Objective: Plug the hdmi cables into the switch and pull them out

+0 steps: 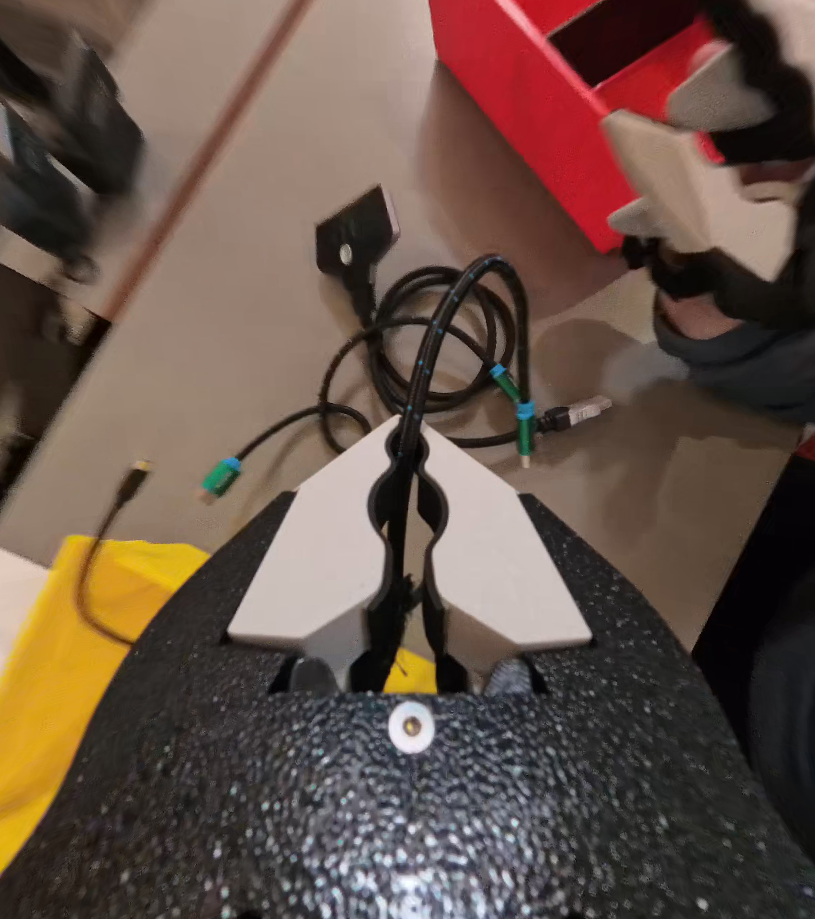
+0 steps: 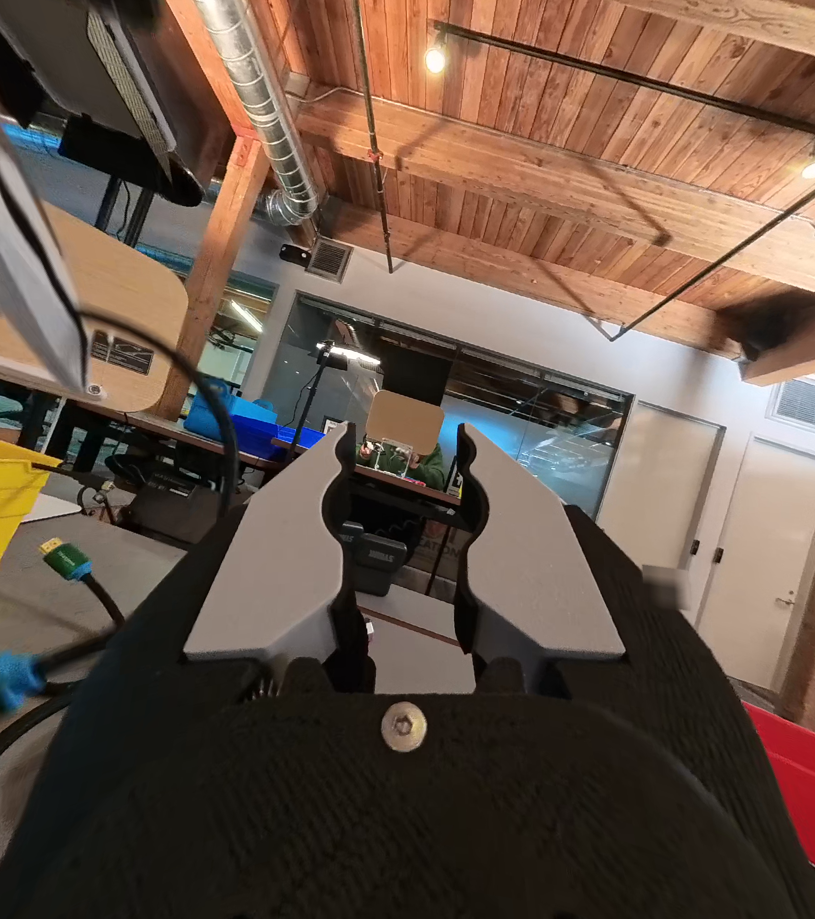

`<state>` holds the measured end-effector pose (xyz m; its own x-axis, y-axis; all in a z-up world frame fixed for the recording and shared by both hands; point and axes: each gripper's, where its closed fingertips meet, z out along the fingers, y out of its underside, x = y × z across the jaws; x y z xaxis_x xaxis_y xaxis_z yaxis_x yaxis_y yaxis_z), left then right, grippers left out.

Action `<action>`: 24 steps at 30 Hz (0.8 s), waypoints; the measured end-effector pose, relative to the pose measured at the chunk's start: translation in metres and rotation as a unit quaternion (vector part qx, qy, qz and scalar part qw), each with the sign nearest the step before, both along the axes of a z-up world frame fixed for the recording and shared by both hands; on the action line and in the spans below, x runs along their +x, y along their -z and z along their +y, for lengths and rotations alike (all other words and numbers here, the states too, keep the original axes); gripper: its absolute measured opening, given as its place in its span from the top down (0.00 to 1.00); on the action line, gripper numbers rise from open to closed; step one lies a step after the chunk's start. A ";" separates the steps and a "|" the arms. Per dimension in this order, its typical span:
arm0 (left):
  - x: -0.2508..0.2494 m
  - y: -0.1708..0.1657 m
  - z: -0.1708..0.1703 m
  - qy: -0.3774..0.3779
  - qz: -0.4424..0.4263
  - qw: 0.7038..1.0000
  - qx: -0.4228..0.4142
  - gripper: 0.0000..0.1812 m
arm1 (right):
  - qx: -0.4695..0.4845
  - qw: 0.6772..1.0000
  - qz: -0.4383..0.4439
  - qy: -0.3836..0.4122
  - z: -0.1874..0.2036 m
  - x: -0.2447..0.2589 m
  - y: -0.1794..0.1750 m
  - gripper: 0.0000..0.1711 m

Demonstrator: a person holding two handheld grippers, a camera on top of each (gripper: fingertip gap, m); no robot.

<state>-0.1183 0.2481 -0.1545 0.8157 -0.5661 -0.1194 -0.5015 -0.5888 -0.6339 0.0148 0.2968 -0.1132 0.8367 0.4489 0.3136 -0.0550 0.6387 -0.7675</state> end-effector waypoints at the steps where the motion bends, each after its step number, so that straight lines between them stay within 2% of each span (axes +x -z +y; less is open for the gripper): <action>1: -0.002 0.018 0.010 -0.014 -0.009 1.000 -0.022 1.00 | 0.001 1.000 0.000 0.000 0.000 0.000 0.000 0.77; 4: -0.015 0.061 0.042 -0.079 -0.025 0.996 -0.042 1.00 | 0.005 1.000 -0.004 0.003 -0.001 -0.001 -0.001 0.77; 7: -0.026 0.081 0.058 -0.144 -0.022 0.989 -0.036 0.68 | 0.006 1.000 -0.004 0.006 -0.001 0.000 -0.001 0.77; 9: -0.029 0.072 0.064 -0.171 -0.020 0.985 0.025 0.57 | 0.003 1.000 -0.001 0.007 0.001 0.002 -0.001 0.77; 12: -0.022 0.030 0.062 -0.201 -0.032 0.965 0.166 0.58 | -0.004 1.000 0.010 0.005 0.003 0.005 -0.003 0.77; 15: -0.016 -0.006 0.046 -0.226 0.000 0.934 0.276 0.63 | -0.008 1.000 0.015 0.004 0.003 0.006 -0.003 0.77; 20: 0.008 -0.019 0.033 -0.194 0.028 0.924 0.327 0.66 | -0.015 1.000 0.016 0.003 0.006 0.007 -0.002 0.77; 24: 0.018 -0.035 0.027 -0.157 -0.005 0.915 0.372 0.67 | -0.024 1.000 0.013 -0.001 0.008 0.004 -0.001 0.77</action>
<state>-0.1001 0.2749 -0.1192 0.9273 -0.0686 -0.3679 -0.3735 -0.1072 -0.9214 0.0189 0.3046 -0.1120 0.8431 0.4646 0.2709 -0.0759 0.6015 -0.7953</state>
